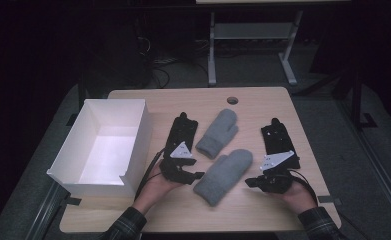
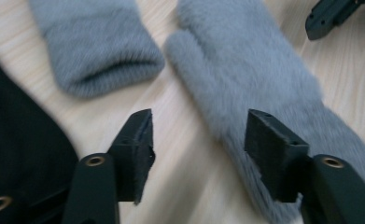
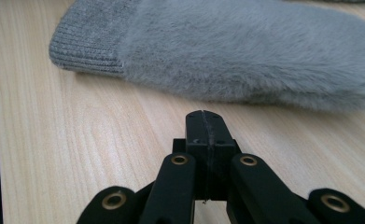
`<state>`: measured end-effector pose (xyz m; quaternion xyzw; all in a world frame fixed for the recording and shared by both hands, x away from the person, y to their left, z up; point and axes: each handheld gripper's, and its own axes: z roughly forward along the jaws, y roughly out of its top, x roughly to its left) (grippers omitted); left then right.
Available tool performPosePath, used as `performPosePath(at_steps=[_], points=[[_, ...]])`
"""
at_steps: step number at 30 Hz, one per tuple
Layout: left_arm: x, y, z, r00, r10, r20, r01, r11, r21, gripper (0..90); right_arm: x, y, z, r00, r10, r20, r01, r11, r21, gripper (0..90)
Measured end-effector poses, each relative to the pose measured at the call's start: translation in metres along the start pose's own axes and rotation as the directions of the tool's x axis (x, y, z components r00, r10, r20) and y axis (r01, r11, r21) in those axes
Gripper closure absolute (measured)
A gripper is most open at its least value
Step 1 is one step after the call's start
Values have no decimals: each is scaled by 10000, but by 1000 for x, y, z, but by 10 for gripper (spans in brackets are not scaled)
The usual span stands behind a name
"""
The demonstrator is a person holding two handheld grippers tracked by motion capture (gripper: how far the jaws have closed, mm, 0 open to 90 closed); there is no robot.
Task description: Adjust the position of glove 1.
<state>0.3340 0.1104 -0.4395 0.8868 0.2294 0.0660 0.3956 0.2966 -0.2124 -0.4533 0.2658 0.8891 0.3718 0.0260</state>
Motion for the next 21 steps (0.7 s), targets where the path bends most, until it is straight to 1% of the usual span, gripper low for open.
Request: performPosePath(at_steps=[3,4,6,8,9,10,11,12,13,14,15,16,17,18,19,21], points=[[1,10,9,9999,-100,-14,100,9999,-19,481,2,0,2,10000,-68,30,68,9999,89,900],[2,13,12,9999,-163,47,163,9999,20,508,2,1,2,9999,-112,7,112,9999,110,900],[4,19,19,9994,-286,184,284,9996,85,527,2,1,4,9998,-216,22,216,9996,161,900],[4,22,25,9988,-416,271,415,9991,40,543,2,1,5,9999,-166,-47,167,9997,184,900],[4,23,28,9988,-370,311,364,9992,182,544,2,2,6,9997,-226,-81,227,9996,184,900],[3,23,32,9987,-424,295,419,9990,179,544,2,2,7,9996,-260,-91,262,9995,198,900],[3,22,35,9991,-329,263,319,9987,386,544,3,3,7,9995,-312,-98,314,9993,223,900],[3,21,38,9992,-345,223,335,9984,453,541,3,3,8,9993,-359,-126,362,9991,226,900],[4,20,40,9992,-233,316,211,9974,691,541,4,4,8,9995,-289,-139,292,9992,273,900],[3,19,42,9988,-342,346,320,9974,643,545,4,4,9,9992,-379,-122,383,9988,292,900],[2,19,43,9987,-349,359,324,9972,675,552,5,4,9,9992,-340,-193,345,9990,282,900],[2,19,43,9987,-269,434,233,9964,811,566,5,5,9,9985,-531,-133,534,9982,289,900],[2,19,44,9986,-205,496,160,9958,898,589,6,5,10,9989,-428,-213,434,9987,250,900],[1,18,45,9982,-216,555,162,9953,958,612,6,5,10,9987,-458,-224,463,9986,236,900],[0,18,47,9974,-358,628,299,9952,927,629,6,5,11,9986,-477,-224,483,9986,238,900],[0,18,50,9955,-455,827,373,9945,979,700,7,6,11,9988,-434,-243,441,9986,283,900]])
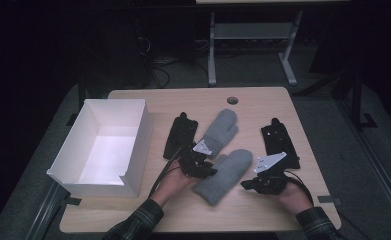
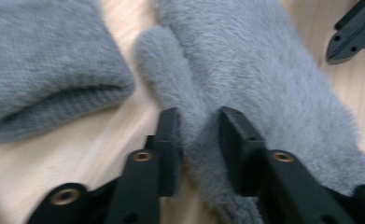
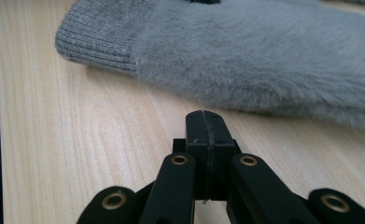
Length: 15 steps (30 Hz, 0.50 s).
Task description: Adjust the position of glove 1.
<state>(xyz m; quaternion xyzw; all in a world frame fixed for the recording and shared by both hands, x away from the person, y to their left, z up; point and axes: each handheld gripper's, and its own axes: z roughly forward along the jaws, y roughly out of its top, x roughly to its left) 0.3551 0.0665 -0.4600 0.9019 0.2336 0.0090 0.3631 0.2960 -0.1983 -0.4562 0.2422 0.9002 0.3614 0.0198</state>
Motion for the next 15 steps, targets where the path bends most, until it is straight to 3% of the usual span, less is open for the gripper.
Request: performPosePath(at_steps=[3,4,5,7,11,15], points=[[0,1,1,9999,-4,134,1,9999,169,806,1,1,1,10000,-32,-42,32,10000,17,900],[-1,2,1,9996,-254,109,254,9997,62,835,1,1,2,9999,-102,-62,102,9999,27,900],[0,2,0,9996,-243,144,241,9996,149,851,1,2,2,9999,-91,-73,91,10000,21,900],[0,3,-2,9989,-427,197,427,9991,37,863,3,2,3,9999,-119,-107,120,9999,32,900],[0,7,-12,9982,-424,427,432,9989,-197,870,4,3,5,9995,-282,-135,282,9996,23,900],[-3,14,-24,9979,-96,633,124,9990,-440,880,6,7,9,9992,-219,-321,217,9997,-70,900]])
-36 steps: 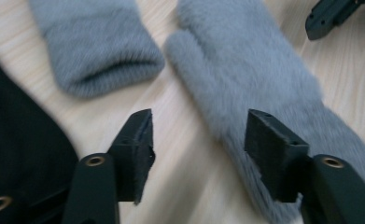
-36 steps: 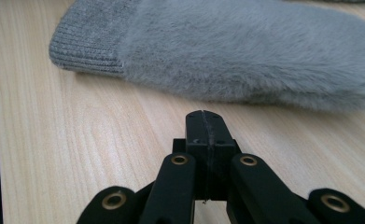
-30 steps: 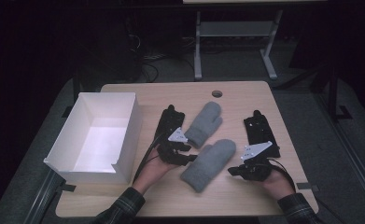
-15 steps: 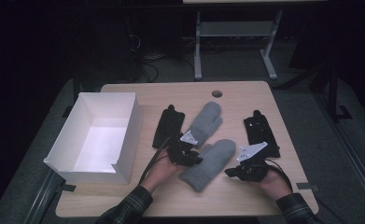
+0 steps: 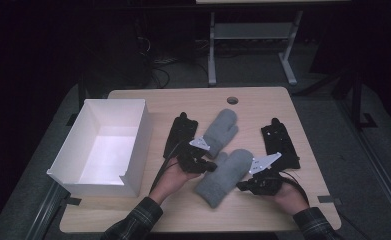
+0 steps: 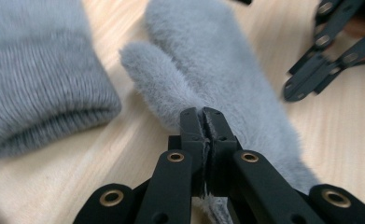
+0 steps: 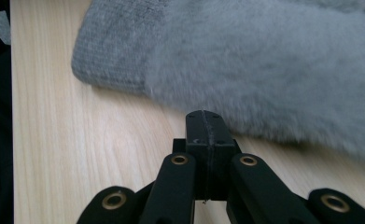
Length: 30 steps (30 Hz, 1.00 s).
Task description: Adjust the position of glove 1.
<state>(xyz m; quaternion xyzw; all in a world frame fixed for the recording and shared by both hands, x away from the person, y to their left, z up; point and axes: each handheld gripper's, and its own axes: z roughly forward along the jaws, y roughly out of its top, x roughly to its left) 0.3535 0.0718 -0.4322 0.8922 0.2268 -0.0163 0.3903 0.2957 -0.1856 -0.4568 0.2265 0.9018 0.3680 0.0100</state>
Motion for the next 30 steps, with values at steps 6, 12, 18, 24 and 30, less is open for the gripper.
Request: performPosePath(at_steps=[6,12,18,24,30], points=[[-3,9,-19,9994,347,-61,-349,9989,-297,882,2,14,11,9999,-26,125,28,9999,-140,900],[-3,14,-36,9988,372,-320,-391,9972,-633,883,2,34,30,9991,20,433,-12,9998,-188,900],[-5,12,-37,9990,433,-146,-441,9971,-618,883,1,52,49,9979,-38,653,57,9996,-287,900],[-13,11,-24,9977,409,537,-373,9971,-670,880,1,47,47,9975,-7,703,18,9999,-150,900],[-24,9,-10,9930,478,1080,-414,9973,-604,871,-7,22,16,9945,293,1006,-280,9995,-147,900]])
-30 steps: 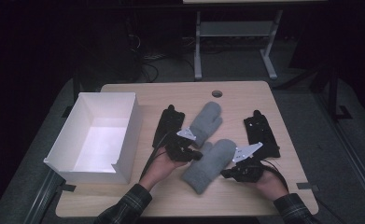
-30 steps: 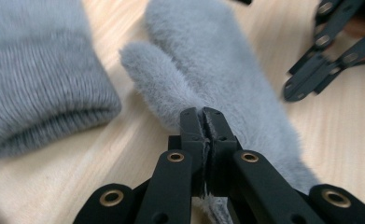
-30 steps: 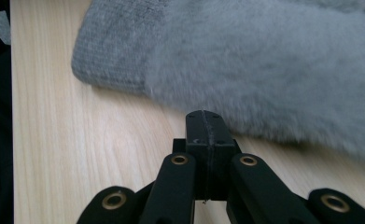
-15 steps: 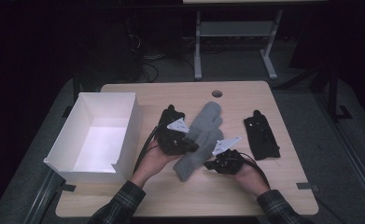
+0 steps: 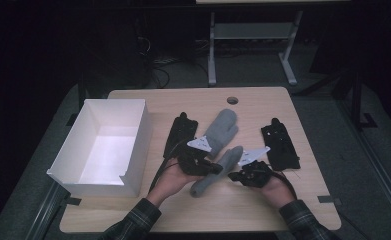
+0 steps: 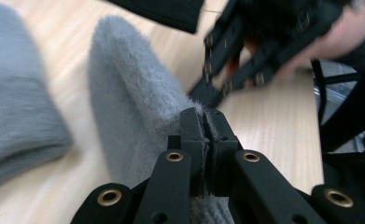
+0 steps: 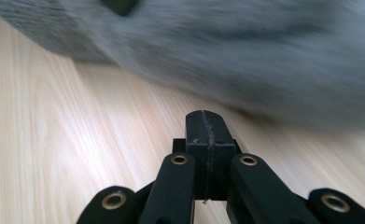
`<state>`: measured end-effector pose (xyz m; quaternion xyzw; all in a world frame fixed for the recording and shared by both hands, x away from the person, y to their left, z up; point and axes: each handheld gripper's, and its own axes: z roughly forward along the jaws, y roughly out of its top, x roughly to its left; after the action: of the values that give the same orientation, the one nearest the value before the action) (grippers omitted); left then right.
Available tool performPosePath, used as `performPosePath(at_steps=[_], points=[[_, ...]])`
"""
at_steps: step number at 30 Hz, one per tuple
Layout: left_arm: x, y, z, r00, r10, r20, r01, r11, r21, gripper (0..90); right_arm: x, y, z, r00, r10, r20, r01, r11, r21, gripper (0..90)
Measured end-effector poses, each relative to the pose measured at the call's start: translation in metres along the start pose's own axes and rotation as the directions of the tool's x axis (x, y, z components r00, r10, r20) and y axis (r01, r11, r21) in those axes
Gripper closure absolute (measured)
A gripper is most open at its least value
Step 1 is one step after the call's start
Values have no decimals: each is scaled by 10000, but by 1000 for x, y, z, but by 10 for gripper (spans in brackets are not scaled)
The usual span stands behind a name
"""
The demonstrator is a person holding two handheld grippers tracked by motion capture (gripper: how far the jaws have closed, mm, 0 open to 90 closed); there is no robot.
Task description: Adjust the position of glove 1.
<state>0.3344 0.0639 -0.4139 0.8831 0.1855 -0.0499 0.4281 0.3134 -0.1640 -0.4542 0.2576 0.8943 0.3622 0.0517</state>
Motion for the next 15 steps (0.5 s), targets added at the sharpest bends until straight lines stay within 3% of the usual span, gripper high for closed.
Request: performPosePath(at_steps=[6,10,12,15], points=[[-10,-1,18,9989,185,421,-201,9991,384,852,-20,-28,-31,9950,681,737,-666,9975,-225,834],[-16,0,24,9984,484,292,-500,9972,559,724,-27,-39,-39,9918,879,930,-863,9960,-214,812],[-18,0,22,9987,412,313,-426,9979,484,722,-28,-41,-41,9902,913,1053,-905,9958,-127,802],[-19,-2,20,9989,433,203,-445,9972,597,795,-29,-41,-41,9892,943,1119,-935,9955,-123,803]])
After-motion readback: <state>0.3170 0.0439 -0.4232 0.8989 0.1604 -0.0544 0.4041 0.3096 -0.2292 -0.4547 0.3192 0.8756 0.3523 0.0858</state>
